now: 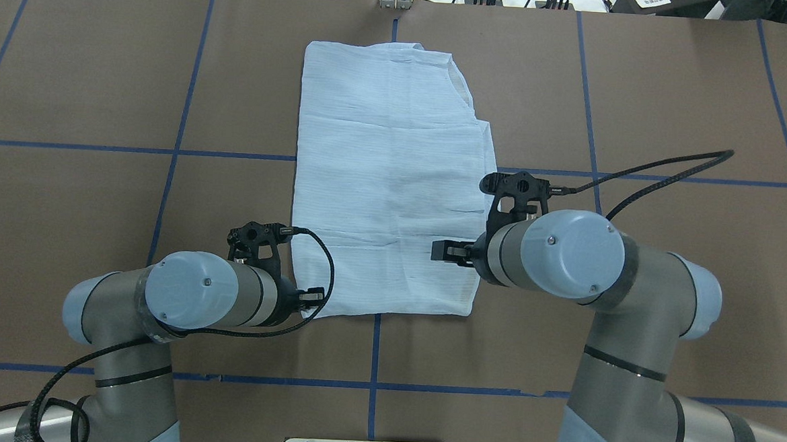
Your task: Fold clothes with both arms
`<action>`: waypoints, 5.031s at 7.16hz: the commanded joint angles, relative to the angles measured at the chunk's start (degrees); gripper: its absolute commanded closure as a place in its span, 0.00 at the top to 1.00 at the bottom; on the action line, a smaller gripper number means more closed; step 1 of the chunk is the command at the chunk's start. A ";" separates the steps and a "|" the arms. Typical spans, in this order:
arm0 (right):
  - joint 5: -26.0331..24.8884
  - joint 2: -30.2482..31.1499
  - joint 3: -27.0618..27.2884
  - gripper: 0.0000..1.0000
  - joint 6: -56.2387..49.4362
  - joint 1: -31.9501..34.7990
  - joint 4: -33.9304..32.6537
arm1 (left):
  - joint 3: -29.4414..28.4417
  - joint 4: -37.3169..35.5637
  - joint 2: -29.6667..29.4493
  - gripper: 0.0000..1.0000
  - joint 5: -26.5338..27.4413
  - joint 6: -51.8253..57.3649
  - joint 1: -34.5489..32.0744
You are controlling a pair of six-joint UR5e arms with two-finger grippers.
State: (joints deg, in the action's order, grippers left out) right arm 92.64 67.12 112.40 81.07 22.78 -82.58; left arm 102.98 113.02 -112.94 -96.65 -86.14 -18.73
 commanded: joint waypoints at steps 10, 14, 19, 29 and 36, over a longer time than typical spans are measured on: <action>-9.24 -6.21 -9.48 0.71 39.52 -8.98 -4.60 | 0.38 0.01 0.09 0.00 1.11 0.00 -0.08; -10.03 -7.18 -10.88 0.71 39.43 -8.98 -5.48 | 0.38 0.01 0.09 0.00 1.11 0.00 0.01; -10.38 -8.40 -11.41 0.44 39.69 -9.07 -5.57 | 0.38 0.01 0.17 0.00 1.11 0.00 0.01; -11.87 -5.16 15.59 0.00 41.01 -15.37 -25.27 | 23.40 -14.56 0.62 0.00 -0.02 -3.13 3.49; -18.64 -13.07 13.66 0.00 35.41 -12.61 -30.65 | 25.34 -26.36 -2.63 0.00 -1.87 -2.29 -0.76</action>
State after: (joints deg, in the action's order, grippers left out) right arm 74.66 54.96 129.51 118.56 7.61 -116.35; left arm 129.37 86.66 -115.01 -98.55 -89.04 -17.11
